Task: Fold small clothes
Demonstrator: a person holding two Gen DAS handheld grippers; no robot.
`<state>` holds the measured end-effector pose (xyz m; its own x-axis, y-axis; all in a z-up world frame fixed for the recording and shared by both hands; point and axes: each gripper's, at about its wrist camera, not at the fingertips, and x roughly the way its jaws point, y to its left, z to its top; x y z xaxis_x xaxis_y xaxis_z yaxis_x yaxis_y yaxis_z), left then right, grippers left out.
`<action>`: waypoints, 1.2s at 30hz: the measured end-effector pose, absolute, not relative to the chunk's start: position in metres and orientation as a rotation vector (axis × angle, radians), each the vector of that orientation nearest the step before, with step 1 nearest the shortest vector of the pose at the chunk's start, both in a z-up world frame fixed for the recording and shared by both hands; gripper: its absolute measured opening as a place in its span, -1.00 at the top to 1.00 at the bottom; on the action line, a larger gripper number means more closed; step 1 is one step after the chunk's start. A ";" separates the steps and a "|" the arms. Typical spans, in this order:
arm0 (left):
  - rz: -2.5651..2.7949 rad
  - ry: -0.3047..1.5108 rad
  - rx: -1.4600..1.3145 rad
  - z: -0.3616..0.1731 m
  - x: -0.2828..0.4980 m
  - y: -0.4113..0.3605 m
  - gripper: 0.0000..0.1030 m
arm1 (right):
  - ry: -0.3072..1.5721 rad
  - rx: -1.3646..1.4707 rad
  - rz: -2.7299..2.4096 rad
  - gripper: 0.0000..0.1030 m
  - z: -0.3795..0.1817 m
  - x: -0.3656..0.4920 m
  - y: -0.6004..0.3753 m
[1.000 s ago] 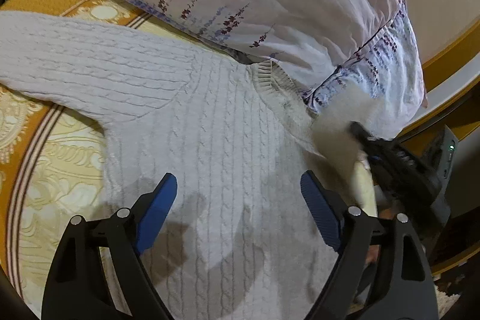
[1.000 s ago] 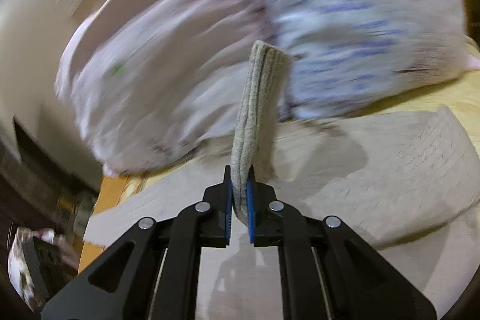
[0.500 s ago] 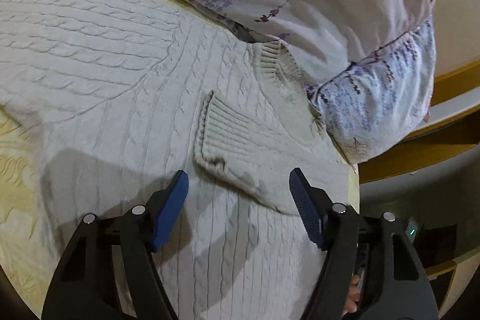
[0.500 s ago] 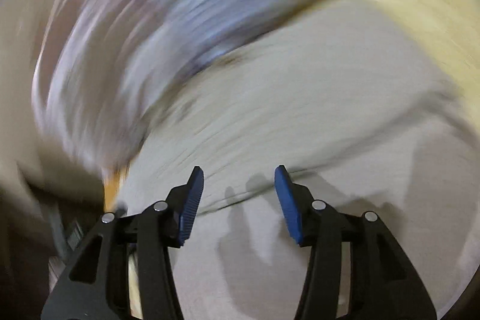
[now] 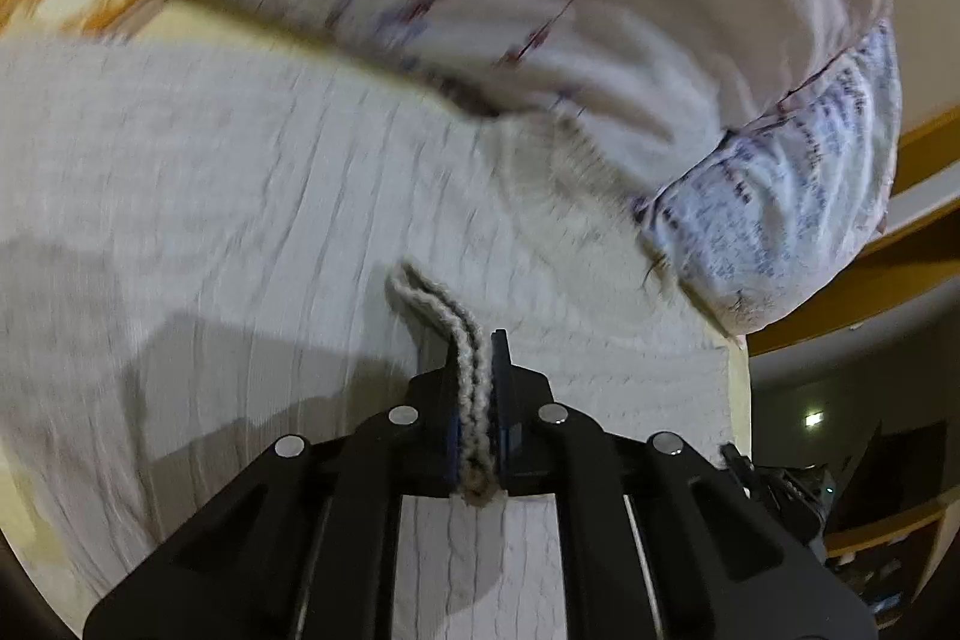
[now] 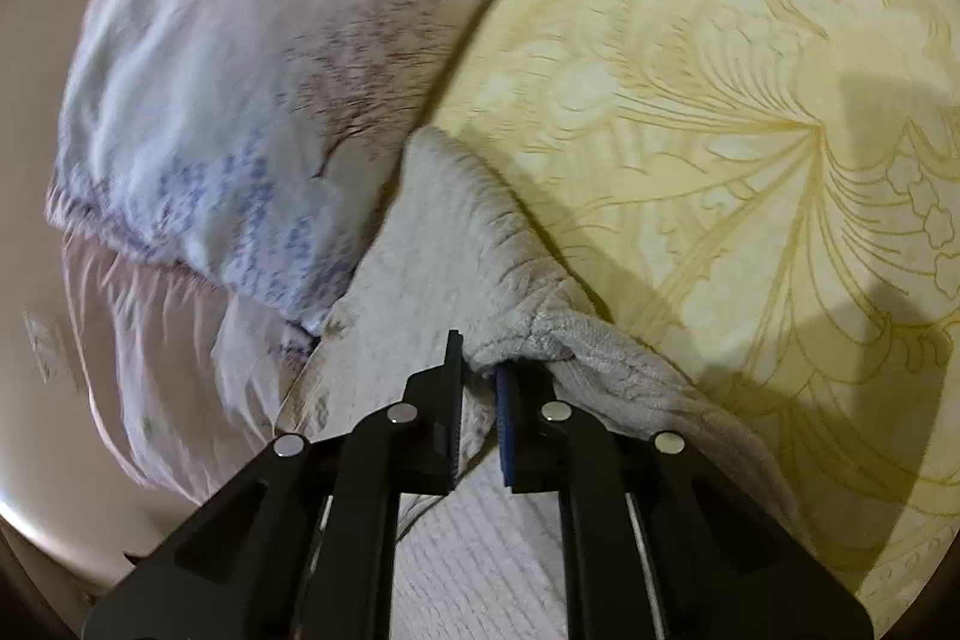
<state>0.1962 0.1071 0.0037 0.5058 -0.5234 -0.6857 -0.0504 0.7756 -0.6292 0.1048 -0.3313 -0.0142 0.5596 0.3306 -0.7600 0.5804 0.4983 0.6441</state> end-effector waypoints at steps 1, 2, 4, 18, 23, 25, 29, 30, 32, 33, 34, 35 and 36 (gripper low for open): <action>-0.309 1.000 -0.622 0.007 0.198 0.108 0.86 | 1.013 1.070 -0.184 0.83 -0.011 0.102 -0.329; -0.300 0.991 -0.589 0.009 0.200 0.109 0.87 | 1.026 1.032 -0.190 0.84 -0.010 0.101 -0.326; -0.266 1.001 -0.524 0.007 0.205 0.112 0.87 | 1.066 0.962 -0.218 0.84 -0.011 0.099 -0.322; -0.233 0.994 -0.540 0.010 0.179 0.134 0.43 | 1.026 0.312 -0.291 -0.07 0.040 0.107 -0.253; -0.143 0.890 -0.658 0.028 0.133 0.201 -0.25 | 1.146 0.302 -0.128 -0.16 0.015 0.130 -0.218; -0.073 0.848 -0.745 0.029 0.114 0.239 -0.25 | 1.204 0.275 -0.118 -0.23 0.005 0.134 -0.211; 0.084 0.804 -0.884 0.019 0.082 0.309 -0.22 | 1.240 0.305 -0.104 -0.48 -0.001 0.134 -0.205; 0.110 0.798 -0.917 0.015 0.076 0.322 -0.17 | 1.244 0.321 -0.107 -0.49 -0.001 0.134 -0.206; 0.162 0.781 -0.988 0.006 0.067 0.343 -0.10 | 1.250 0.337 -0.107 -0.50 -0.001 0.135 -0.205; 0.193 0.772 -1.027 0.000 0.064 0.355 -0.05 | 1.253 0.346 -0.106 -0.50 0.001 0.132 -0.204; 0.208 0.767 -1.054 -0.004 0.062 0.362 -0.01 | 1.256 0.355 -0.102 -0.50 0.002 0.132 -0.204; 0.222 0.760 -1.092 -0.009 0.061 0.369 0.05 | 1.260 0.369 -0.093 -0.50 0.002 0.130 -0.204; 0.234 0.753 -1.130 -0.013 0.061 0.374 0.11 | 1.262 0.375 -0.084 -0.50 0.002 0.128 -0.202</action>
<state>0.0612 0.3743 -0.0129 0.7351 -0.1960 -0.6490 -0.5288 0.4332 -0.7298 0.1283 -0.2024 0.0024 0.3100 0.1427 -0.9400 0.2660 0.9362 0.2299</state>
